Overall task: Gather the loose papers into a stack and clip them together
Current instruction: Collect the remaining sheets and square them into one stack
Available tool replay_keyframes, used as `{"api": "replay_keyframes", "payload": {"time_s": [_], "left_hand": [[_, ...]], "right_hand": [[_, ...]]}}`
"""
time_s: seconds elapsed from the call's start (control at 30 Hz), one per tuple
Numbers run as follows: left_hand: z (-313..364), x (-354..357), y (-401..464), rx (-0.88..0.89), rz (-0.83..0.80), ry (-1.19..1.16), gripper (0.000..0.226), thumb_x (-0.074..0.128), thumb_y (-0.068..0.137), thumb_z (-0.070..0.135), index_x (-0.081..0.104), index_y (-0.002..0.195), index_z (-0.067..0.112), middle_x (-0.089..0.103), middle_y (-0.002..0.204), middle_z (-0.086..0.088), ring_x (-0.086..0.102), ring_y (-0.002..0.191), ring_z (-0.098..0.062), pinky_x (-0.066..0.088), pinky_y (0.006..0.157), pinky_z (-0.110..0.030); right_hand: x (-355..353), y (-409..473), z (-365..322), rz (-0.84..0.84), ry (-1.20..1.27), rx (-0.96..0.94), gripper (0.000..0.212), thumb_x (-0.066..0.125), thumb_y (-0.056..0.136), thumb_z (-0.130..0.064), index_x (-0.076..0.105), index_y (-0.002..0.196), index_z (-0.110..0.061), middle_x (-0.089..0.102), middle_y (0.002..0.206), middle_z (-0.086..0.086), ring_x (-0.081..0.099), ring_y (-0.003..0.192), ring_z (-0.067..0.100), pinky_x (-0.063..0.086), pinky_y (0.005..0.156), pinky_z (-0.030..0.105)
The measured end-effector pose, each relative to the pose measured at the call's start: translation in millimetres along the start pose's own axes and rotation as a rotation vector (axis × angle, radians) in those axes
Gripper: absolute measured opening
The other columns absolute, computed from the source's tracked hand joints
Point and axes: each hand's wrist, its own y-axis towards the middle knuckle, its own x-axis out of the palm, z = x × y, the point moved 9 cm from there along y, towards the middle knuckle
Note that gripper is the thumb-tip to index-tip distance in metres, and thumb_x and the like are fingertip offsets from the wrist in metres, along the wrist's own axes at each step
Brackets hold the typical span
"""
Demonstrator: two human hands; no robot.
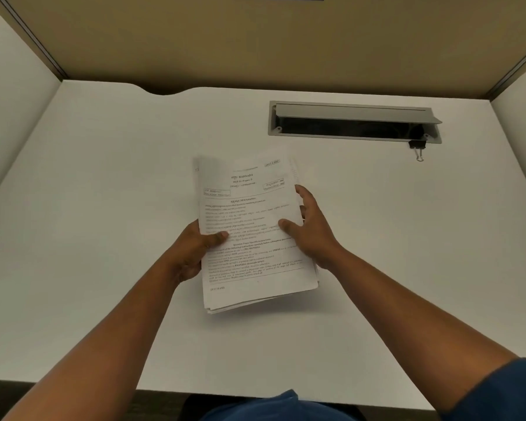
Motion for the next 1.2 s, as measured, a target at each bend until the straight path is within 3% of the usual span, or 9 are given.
{"api": "replay_keyframes", "payload": {"time_s": [0.1, 0.2, 0.3, 0.43, 0.57, 0.77, 0.93, 1.07, 1.2], "left_hand": [[-5.9, -16.1, 3.9, 0.001, 0.079, 0.008, 0.043, 0.064, 0.093, -0.002, 0.060, 0.134, 0.012, 0.072, 0.124, -0.013, 0.069, 0.114, -0.037, 0.057, 0.092, -0.052], [-9.6, -33.1, 11.5, -0.014, 0.151, 0.003, 0.041, 0.062, 0.094, -0.003, 0.062, 0.132, 0.013, 0.073, 0.123, -0.012, 0.070, 0.112, -0.036, 0.055, 0.096, -0.056], [-12.6, -44.6, 17.3, -0.031, 0.195, 0.023, 0.041, 0.062, 0.095, -0.003, 0.061, 0.132, 0.013, 0.073, 0.123, -0.012, 0.069, 0.113, -0.036, 0.054, 0.097, -0.057], [-12.2, -54.0, 24.4, -0.044, 0.233, 0.024, 0.041, 0.062, 0.095, -0.004, 0.061, 0.132, 0.013, 0.073, 0.122, -0.011, 0.070, 0.112, -0.035, 0.056, 0.093, -0.053], [-12.5, -57.3, 28.4, -0.062, 0.242, 0.022, 0.041, 0.062, 0.095, -0.004, 0.061, 0.132, 0.014, 0.073, 0.121, -0.011, 0.070, 0.110, -0.034, 0.057, 0.088, -0.050], [-13.2, -58.0, 31.6, -0.066, 0.214, 0.000, 0.040, 0.062, 0.094, -0.002, 0.063, 0.130, 0.017, 0.074, 0.120, -0.010, 0.070, 0.111, -0.036, 0.057, 0.090, -0.054], [-7.4, -48.8, 30.9, -0.038, 0.142, -0.104, 0.048, 0.061, 0.092, -0.003, 0.059, 0.136, 0.015, 0.071, 0.127, -0.014, 0.069, 0.114, -0.037, 0.059, 0.089, -0.052], [-1.1, -38.7, 26.8, -0.028, 0.096, -0.163, 0.051, 0.060, 0.092, -0.003, 0.057, 0.140, 0.013, 0.068, 0.131, -0.015, 0.066, 0.119, -0.038, 0.056, 0.095, -0.054], [0.7, -28.2, 18.8, -0.036, 0.064, -0.158, 0.051, 0.064, 0.088, 0.001, 0.058, 0.137, 0.014, 0.069, 0.129, -0.014, 0.068, 0.115, -0.037, 0.061, 0.088, -0.049]], "right_hand": [[-16.0, 11.1, 0.6, 0.114, -0.061, 0.048, 0.060, 0.065, 0.096, -0.041, 0.040, 0.149, -0.028, 0.059, 0.121, -0.006, 0.060, 0.113, 0.015, 0.052, 0.094, 0.034], [-45.4, 28.0, 12.7, 0.269, -0.374, 0.099, 0.064, 0.068, 0.092, -0.042, 0.044, 0.146, -0.016, 0.048, 0.142, 0.005, 0.053, 0.127, 0.027, 0.047, 0.099, 0.036], [-50.3, 37.7, 26.8, 0.197, -0.655, 0.209, 0.078, 0.076, 0.084, -0.048, 0.043, 0.143, -0.009, 0.039, 0.148, 0.013, 0.043, 0.134, 0.036, 0.042, 0.103, 0.043], [-42.3, 46.3, 25.7, 0.132, -0.774, 0.251, 0.082, 0.085, 0.074, -0.046, 0.043, 0.133, -0.010, 0.044, 0.137, 0.013, 0.053, 0.121, 0.035, 0.048, 0.091, 0.040], [-42.9, 54.8, 28.6, 0.124, -0.605, 0.290, 0.078, 0.090, 0.071, -0.029, 0.044, 0.131, -0.012, 0.056, 0.121, 0.007, 0.060, 0.110, 0.028, 0.051, 0.084, 0.035], [-37.9, 62.5, 36.7, 0.057, -0.433, 0.256, 0.015, 0.063, 0.097, -0.024, 0.067, 0.106, -0.014, 0.070, 0.102, 0.004, 0.066, 0.091, 0.025, 0.053, 0.074, 0.034], [-24.2, 57.1, 29.3, -0.037, -0.149, 0.238, 0.027, 0.047, 0.106, -0.020, 0.065, 0.125, -0.018, 0.070, 0.111, 0.001, 0.067, 0.098, 0.023, 0.056, 0.078, 0.034], [-14.1, 43.7, 29.7, -0.123, 0.130, 0.316, 0.027, 0.049, 0.106, -0.015, 0.063, 0.128, -0.016, 0.073, 0.118, 0.004, 0.070, 0.105, 0.027, 0.058, 0.083, 0.041], [-2.1, 26.7, 28.0, -0.242, 0.308, 0.347, 0.026, 0.057, 0.103, -0.019, 0.064, 0.127, -0.013, 0.074, 0.119, 0.010, 0.071, 0.109, 0.031, 0.057, 0.093, 0.051]]}}
